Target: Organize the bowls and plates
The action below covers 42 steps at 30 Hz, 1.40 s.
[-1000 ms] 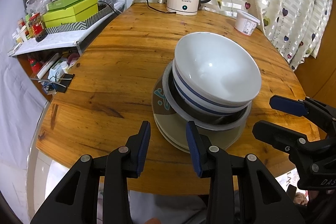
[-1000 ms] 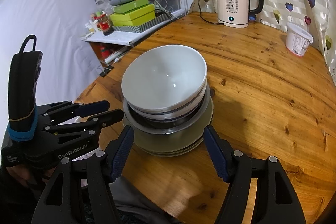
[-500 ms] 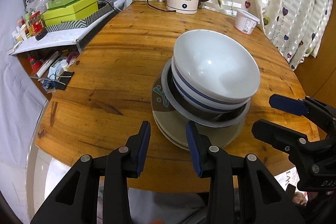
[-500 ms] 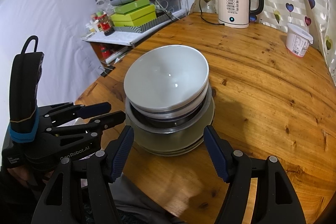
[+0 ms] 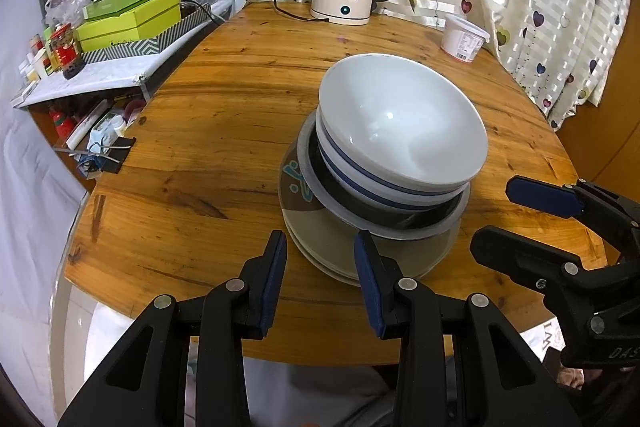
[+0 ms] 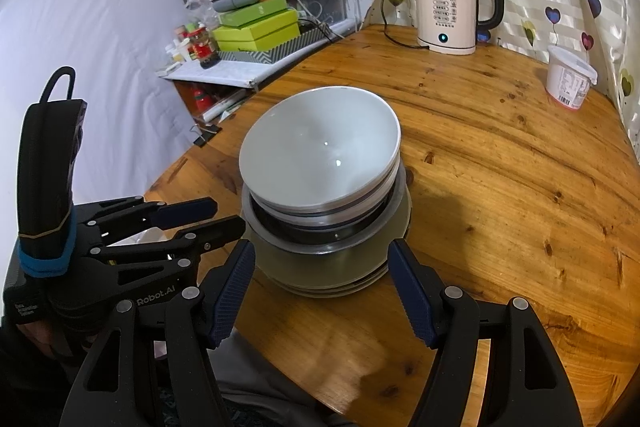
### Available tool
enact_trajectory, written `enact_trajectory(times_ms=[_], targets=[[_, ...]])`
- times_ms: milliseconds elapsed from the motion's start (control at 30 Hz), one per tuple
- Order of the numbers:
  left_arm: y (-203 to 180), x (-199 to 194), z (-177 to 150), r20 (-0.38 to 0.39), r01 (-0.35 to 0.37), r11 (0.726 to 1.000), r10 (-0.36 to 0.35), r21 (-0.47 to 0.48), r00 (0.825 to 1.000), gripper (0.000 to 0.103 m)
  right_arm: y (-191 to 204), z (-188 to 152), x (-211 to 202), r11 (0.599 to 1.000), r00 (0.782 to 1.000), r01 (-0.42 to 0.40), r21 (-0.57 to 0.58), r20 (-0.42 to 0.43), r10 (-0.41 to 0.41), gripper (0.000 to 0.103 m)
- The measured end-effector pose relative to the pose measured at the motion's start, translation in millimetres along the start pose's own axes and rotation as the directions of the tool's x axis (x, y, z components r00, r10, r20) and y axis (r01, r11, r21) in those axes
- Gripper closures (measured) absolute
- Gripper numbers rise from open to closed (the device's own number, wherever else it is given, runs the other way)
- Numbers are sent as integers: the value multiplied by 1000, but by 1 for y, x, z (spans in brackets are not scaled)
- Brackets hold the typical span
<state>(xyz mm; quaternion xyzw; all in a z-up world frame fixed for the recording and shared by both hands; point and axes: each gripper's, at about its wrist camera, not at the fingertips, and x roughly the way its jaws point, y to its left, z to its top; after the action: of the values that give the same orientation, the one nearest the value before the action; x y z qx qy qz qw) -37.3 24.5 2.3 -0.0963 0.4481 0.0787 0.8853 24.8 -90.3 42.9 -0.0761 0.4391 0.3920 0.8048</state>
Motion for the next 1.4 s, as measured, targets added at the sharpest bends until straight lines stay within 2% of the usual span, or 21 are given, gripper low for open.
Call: enact_trajectory(times_ms=[1400], targets=[[0, 5, -2, -15, 2, 1000, -2, 0, 1000, 67, 4, 2, 0, 1000, 1000, 0, -3, 3, 0, 33]])
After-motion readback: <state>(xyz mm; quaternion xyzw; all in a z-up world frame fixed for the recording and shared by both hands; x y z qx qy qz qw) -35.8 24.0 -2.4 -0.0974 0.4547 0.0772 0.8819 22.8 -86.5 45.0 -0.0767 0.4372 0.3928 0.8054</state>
